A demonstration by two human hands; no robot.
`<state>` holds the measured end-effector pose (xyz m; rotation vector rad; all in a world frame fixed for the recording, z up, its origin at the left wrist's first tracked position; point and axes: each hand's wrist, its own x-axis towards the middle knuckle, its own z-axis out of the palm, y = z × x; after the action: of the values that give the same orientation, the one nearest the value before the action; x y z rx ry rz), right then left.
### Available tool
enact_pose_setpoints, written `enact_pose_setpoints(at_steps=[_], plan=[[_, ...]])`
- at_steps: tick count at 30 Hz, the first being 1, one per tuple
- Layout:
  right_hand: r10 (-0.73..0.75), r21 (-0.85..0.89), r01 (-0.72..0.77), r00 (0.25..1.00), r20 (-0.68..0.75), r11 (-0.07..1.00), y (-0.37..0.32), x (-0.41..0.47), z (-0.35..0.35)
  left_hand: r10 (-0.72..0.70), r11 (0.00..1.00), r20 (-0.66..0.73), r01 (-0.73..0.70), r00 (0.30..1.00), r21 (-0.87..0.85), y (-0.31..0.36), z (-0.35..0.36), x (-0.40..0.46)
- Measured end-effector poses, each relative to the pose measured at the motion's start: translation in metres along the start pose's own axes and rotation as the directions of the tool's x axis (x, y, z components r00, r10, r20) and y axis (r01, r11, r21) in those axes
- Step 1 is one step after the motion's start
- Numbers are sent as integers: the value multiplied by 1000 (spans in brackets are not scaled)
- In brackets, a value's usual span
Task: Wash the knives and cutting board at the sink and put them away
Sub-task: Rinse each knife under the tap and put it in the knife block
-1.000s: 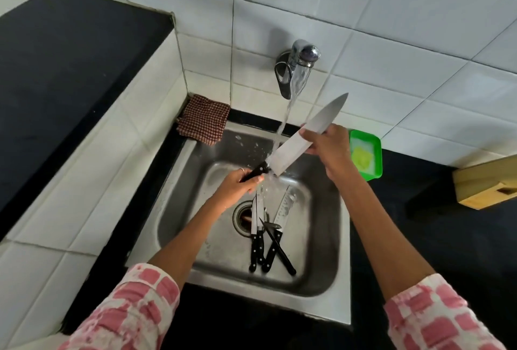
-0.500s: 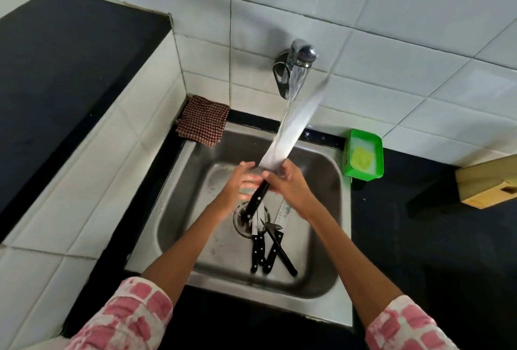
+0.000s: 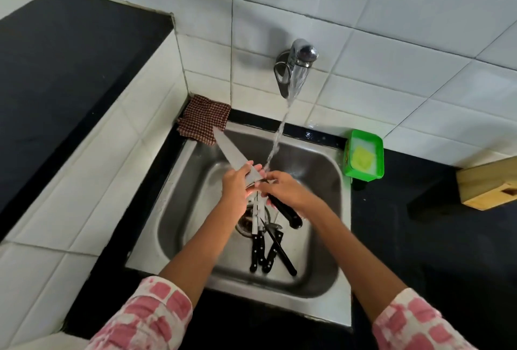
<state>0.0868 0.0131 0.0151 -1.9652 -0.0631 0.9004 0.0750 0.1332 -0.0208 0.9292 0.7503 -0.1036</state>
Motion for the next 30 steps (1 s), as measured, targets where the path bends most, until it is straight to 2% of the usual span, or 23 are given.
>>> enact_pose_setpoints(at_steps=[2,3,4,6,8,10,11,14,16,17,18,20,21,22,23,24,25,27,28,29,30], plan=[[48,-79,-35,984,172,996,-7,-6,-17,-110,983,-55,100,992,-156,-2,1,1],[62,-104,-41,977,203,994,-12,-7,-25,-154,972,-65,139,986,-190,-3,2,3],[74,-122,-50,976,204,991,-19,-9,-31,-187,962,-62,170,980,-214,-3,2,4],[85,-178,-63,989,119,982,-35,-6,-40,-233,950,-71,211,970,-231,-5,5,5],[50,-318,-36,998,36,947,-52,-2,-40,-280,941,-86,255,956,-224,-8,7,9],[26,-431,17,995,93,902,-71,1,-35,-289,947,-74,274,955,-165,-7,8,10],[13,-414,49,989,146,909,-77,2,-33,-297,947,-80,283,952,-152,-5,8,13],[18,-130,15,968,251,991,-82,6,-35,-331,934,-109,309,937,-178,6,5,14],[-76,-185,115,975,207,976,-79,12,-34,-326,937,-109,305,939,-172,15,5,10],[-124,-236,162,978,168,958,-78,13,-31,-334,939,-119,319,935,-132,17,6,9],[-153,-271,178,982,109,946,-77,13,-27,-326,945,-143,328,934,-14,17,7,9],[-210,-311,186,977,-43,932,-80,11,-19,-228,875,-183,283,956,392,13,6,8],[-237,-343,183,964,-123,921,-81,12,-16,-130,829,-148,189,980,526,11,5,9],[-255,-378,171,949,-186,910,-81,14,-14,-53,807,-54,74,997,586,9,4,9],[-254,-386,150,938,-235,910,-81,17,-14,-23,820,76,-25,997,572,7,4,7],[-219,-349,121,941,-257,929,-81,18,-17,-4,847,181,-93,984,524,5,5,3],[-156,-272,90,960,-232,958,-80,19,-20,16,860,213,-122,977,495,4,6,2],[-72,-43,72,997,-17,997,-79,19,-28,33,873,139,-96,990,478,8,9,3],[-89,84,81,991,97,993,-77,18,-31,7,902,128,-62,992,427,11,9,5],[-121,181,94,982,146,979,-75,17,-35,-24,922,153,-37,988,385,14,10,8],[-148,214,118,980,132,970,-72,17,-37,-51,926,197,-27,979,376,16,9,8]])
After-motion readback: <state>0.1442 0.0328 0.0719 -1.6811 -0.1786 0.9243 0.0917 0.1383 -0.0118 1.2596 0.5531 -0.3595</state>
